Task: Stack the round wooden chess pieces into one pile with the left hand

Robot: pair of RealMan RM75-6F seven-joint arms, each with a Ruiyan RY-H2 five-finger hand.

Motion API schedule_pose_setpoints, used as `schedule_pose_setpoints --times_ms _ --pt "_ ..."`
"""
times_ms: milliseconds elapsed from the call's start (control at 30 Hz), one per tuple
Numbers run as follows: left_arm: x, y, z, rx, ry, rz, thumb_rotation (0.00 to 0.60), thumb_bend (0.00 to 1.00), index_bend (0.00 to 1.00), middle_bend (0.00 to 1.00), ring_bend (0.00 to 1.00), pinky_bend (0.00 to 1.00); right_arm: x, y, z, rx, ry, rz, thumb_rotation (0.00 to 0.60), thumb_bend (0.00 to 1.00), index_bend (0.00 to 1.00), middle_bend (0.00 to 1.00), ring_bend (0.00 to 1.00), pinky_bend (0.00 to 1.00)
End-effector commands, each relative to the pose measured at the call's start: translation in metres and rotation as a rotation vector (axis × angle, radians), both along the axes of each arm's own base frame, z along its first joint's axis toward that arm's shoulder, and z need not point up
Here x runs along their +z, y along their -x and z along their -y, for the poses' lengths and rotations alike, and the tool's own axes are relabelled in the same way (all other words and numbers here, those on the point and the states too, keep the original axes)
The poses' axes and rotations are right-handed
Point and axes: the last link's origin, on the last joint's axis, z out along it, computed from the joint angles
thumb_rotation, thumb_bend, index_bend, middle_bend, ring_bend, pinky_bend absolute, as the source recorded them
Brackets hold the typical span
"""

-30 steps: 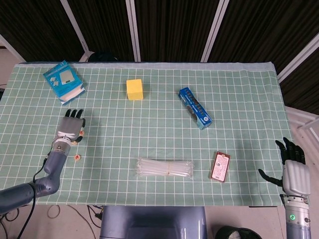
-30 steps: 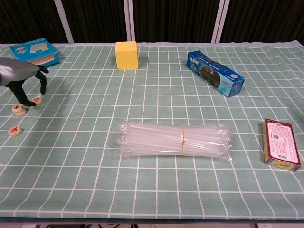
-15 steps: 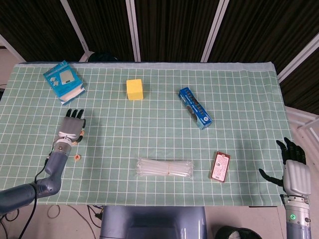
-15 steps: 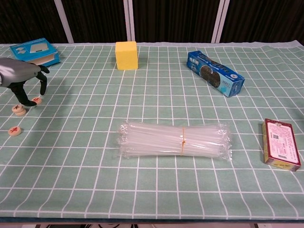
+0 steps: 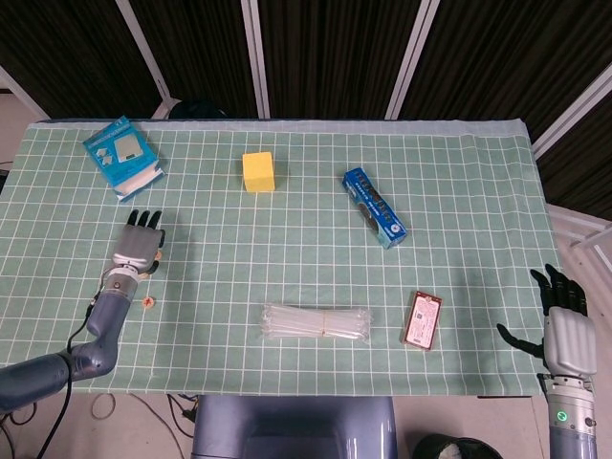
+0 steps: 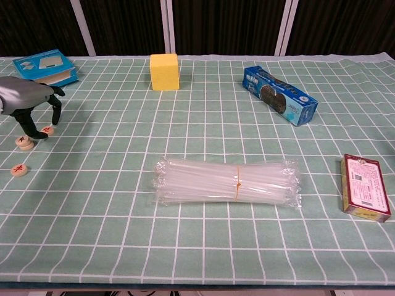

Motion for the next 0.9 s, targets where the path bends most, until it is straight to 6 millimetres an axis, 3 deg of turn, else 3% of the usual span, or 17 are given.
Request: schedule_pose_setpoints --times_ms 33,900 --pt "-0.0001 -0.0002 0.0004 -0.001 0.000 -0.001 0.600 0.28 0.46 0.03 0.00 0.00 0.0000 0.0001 0.0000 -0.001 -0.001 0.000 0.600 0.27 0.12 0.05 0.00 0.00" --pt "-0.0044 0.0024 0.0021 -0.008 0.005 -0.028 0.600 0.29 0.48 0.04 0.00 0.00 0.0005 0.0013 0.0003 -0.012 0.003 0.013 0.600 0.27 0.12 0.05 0.00 0.00"
